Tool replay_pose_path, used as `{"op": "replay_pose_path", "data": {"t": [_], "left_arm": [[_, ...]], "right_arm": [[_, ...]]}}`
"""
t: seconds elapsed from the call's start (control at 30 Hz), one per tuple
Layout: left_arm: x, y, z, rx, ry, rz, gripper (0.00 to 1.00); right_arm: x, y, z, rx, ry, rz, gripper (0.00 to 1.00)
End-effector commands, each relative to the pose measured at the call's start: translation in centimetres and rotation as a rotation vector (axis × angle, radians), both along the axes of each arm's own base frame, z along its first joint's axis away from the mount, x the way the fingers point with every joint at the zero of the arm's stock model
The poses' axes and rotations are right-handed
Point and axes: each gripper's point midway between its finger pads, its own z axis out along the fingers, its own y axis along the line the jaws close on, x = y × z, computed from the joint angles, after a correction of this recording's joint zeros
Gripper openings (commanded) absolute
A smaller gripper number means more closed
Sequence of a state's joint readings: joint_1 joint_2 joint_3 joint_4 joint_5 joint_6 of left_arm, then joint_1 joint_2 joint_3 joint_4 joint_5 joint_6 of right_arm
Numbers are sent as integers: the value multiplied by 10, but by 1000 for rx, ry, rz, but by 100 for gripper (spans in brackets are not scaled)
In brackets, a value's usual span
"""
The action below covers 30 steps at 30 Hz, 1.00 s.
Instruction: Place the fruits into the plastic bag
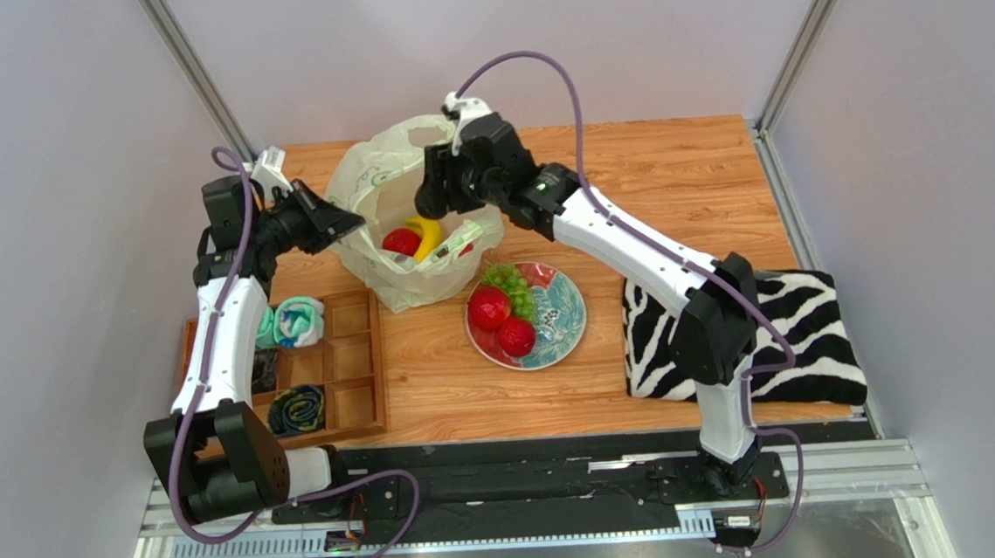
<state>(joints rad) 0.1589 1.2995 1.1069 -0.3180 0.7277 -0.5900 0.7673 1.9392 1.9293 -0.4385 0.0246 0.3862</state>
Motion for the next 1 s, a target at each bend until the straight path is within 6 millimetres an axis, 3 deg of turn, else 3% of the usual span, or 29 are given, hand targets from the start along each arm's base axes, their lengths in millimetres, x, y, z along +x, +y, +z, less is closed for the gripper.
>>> {"op": "replay_pose_path", "data": {"t": [0.0, 0.03, 0.07, 0.13, 0.17, 0.23, 0.5, 0.67, 0.8, 0.97], "left_arm": [[-3, -3, 14, 3, -48, -13, 0], [-2, -2, 13, 4, -47, -12, 0], [-2, -3, 13, 2, -46, -13, 0], [-1, -3, 13, 2, -47, -14, 0], [-1, -3, 13, 1, -46, -14, 0], [0, -3, 12, 2, -42, -15, 0], [3, -2, 10, -2, -34, -14, 0], [5, -2, 10, -1, -34, -12, 0], [6, -2, 9, -2, -32, -10, 0], [7, -2, 9, -7, -37, -9, 0]], "right_arm": [[-12, 16, -1, -36, -3, 57, 37], [-17, 22, -13, -47, 28, 91, 39], [-16, 24, -11, -46, 27, 95, 46], [-15, 25, -26, -79, 55, 97, 59], [-15, 26, -29, -87, 62, 94, 74], [-14, 26, -34, -104, 71, 98, 81], [-13, 27, -34, -109, 60, 105, 82], [-12, 26, -24, -94, 36, 100, 80], [-14, 24, 3, -49, -10, 99, 78], [-20, 3, 56, -1, -104, 47, 78]]}}
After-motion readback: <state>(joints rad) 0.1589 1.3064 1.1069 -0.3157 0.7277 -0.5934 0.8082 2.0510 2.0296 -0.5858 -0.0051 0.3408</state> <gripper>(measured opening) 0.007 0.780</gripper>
